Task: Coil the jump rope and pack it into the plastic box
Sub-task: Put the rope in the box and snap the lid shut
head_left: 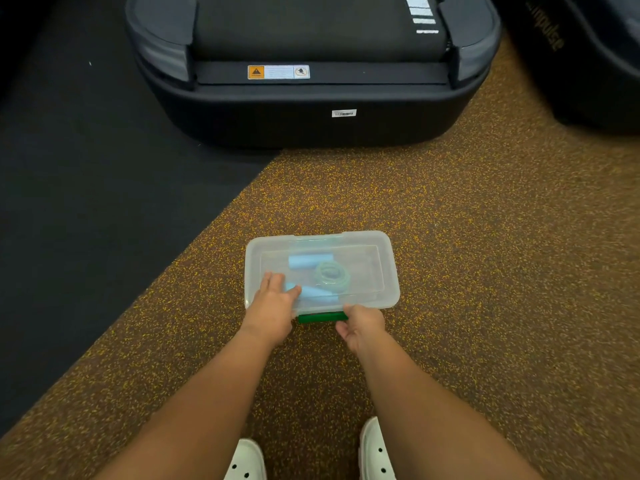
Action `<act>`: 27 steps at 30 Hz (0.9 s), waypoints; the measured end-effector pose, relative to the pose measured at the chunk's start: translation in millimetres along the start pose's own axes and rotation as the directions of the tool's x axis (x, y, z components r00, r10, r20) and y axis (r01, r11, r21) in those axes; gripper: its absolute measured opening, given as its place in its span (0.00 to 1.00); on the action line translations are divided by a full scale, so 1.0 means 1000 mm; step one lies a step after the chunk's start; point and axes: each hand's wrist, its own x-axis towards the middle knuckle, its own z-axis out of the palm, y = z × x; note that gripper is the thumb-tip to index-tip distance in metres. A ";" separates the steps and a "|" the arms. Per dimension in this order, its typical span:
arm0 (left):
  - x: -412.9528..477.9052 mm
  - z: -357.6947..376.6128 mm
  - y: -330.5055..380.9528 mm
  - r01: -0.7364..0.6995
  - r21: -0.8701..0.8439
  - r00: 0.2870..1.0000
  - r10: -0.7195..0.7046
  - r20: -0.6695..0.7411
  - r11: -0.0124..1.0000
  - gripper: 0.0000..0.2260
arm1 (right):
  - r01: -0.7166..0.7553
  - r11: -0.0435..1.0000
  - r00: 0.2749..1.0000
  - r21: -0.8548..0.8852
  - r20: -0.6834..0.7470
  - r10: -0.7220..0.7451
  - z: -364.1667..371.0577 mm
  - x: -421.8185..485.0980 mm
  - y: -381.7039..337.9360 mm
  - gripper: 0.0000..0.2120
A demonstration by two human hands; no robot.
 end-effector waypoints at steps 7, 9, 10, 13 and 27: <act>-0.003 -0.006 0.002 -0.039 -0.003 0.999 0.039 0.002 0.999 0.24 | 0.170 0.956 0.960 -0.237 -0.180 -0.215 0.007 -0.012 0.007 0.23; -0.003 -0.009 0.004 -0.026 -0.019 1.000 0.026 0.018 0.999 0.26 | 0.225 0.851 0.932 -0.474 -0.150 -0.330 0.004 -0.017 0.010 0.22; -0.003 -0.011 0.005 -0.017 -0.030 1.000 0.017 0.024 0.999 0.27 | 0.253 0.792 0.920 -0.556 -0.115 -0.374 0.003 -0.020 0.010 0.20; -0.002 -0.014 0.009 0.005 -0.045 0.999 -0.004 0.032 0.999 0.29 | 0.318 0.634 0.891 -0.705 -0.006 -0.454 -0.003 -0.023 0.006 0.17; 0.007 -0.019 0.018 0.082 -0.036 0.997 -0.082 0.008 0.996 0.21 | 0.407 -0.210 0.671 -0.889 0.447 -0.592 -0.004 -0.006 -0.010 0.10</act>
